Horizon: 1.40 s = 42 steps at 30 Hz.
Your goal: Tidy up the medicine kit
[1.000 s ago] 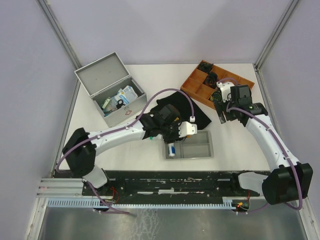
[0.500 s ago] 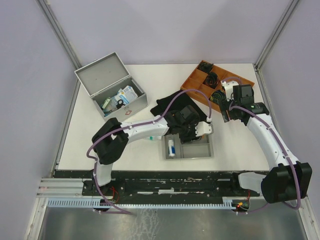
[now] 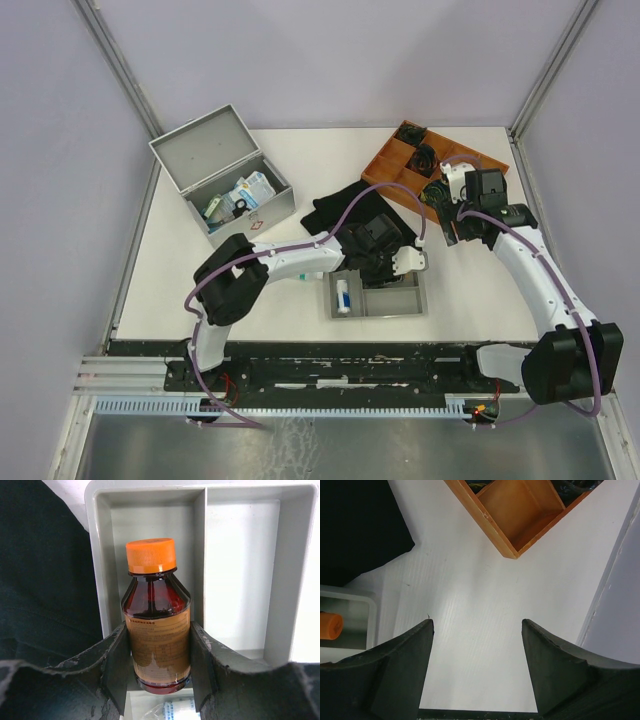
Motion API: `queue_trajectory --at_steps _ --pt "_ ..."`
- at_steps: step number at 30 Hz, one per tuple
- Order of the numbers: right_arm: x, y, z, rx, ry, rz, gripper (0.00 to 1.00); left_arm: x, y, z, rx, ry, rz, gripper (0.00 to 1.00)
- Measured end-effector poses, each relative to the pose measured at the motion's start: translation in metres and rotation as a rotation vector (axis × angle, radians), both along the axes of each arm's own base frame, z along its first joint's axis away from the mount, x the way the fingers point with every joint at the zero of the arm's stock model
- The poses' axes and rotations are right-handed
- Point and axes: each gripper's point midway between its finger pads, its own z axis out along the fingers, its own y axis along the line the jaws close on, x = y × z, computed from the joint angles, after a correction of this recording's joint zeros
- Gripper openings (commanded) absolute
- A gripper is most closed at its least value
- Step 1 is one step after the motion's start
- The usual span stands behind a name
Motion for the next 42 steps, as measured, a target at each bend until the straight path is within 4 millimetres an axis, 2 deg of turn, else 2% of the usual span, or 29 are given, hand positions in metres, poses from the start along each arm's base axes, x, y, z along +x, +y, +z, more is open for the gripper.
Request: queue_trajectory --at_steps 4,14,18,22,27,30,34,38,42 --pt "0.000 0.001 -0.002 0.002 0.011 0.004 0.79 0.000 0.000 0.000 0.000 0.000 0.001 0.60" --pt "0.000 0.003 -0.002 0.010 0.014 0.019 0.80 0.000 0.001 0.007 -0.005 -0.005 0.003 0.68" --pt "0.000 0.004 -0.002 0.011 0.014 0.021 0.79 0.001 0.005 0.023 -0.013 -0.024 0.010 0.73" --pt "-0.001 0.004 -0.002 0.010 0.016 0.028 0.80 0.003 0.014 0.055 -0.051 -0.084 0.030 0.82" --pt "-0.002 0.004 -0.003 0.008 0.021 0.038 0.81 0.003 0.044 0.084 -0.068 -0.188 0.061 0.91" --pt "-0.002 0.006 -0.002 0.013 0.020 0.044 0.83 0.003 0.068 0.088 -0.051 -0.248 0.091 0.99" --pt "-0.002 0.007 0.002 0.021 0.004 0.052 0.83 0.006 0.099 0.085 -0.019 -0.288 0.143 1.00" --pt "-0.003 0.008 0.007 0.025 -0.011 0.062 0.84 0.023 0.130 0.090 -0.018 -0.301 0.226 0.99" --pt "-0.003 0.010 0.007 0.030 -0.011 0.069 0.84 0.054 0.172 0.095 -0.024 -0.299 0.354 1.00"
